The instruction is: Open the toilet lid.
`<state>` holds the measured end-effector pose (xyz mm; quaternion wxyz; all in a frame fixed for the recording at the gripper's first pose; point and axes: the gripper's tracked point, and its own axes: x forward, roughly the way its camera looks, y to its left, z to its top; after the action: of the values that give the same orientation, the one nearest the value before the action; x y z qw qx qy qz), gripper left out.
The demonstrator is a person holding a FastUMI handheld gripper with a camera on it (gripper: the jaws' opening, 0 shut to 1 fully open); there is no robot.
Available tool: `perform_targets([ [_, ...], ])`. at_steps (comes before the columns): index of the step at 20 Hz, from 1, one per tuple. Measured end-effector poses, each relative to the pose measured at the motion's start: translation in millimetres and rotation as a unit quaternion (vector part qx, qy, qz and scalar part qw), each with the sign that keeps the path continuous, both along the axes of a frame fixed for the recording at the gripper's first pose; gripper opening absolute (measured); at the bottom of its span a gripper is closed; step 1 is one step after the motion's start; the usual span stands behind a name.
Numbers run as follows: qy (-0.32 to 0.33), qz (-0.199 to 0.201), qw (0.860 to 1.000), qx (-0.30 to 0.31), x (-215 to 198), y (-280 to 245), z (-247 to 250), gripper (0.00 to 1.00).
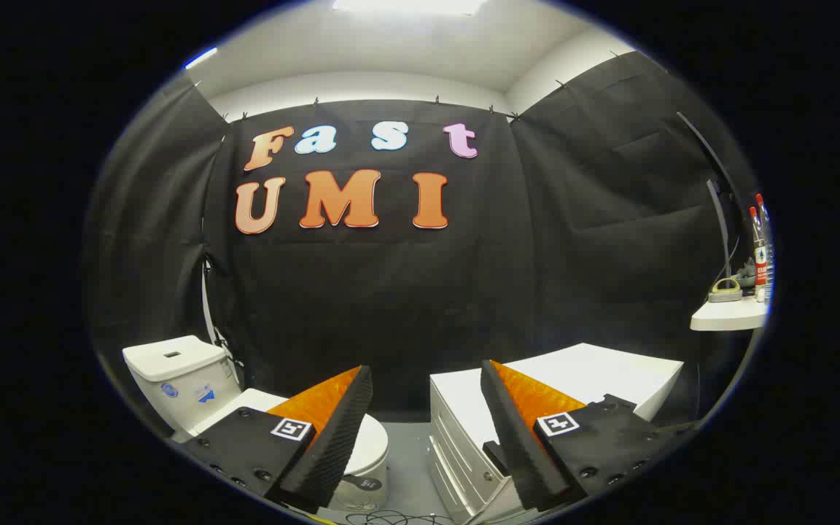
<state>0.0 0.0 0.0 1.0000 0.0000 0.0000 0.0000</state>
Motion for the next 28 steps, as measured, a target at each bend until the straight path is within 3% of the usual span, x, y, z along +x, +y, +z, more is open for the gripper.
perform_targets([
  [20, 0.003, 0.006, 1.000, -0.010, -2, 5, -2, 0.96],
  [28, -0.017, -0.014, 0.999, -0.026, -5, 5, 15, 0.97],
])
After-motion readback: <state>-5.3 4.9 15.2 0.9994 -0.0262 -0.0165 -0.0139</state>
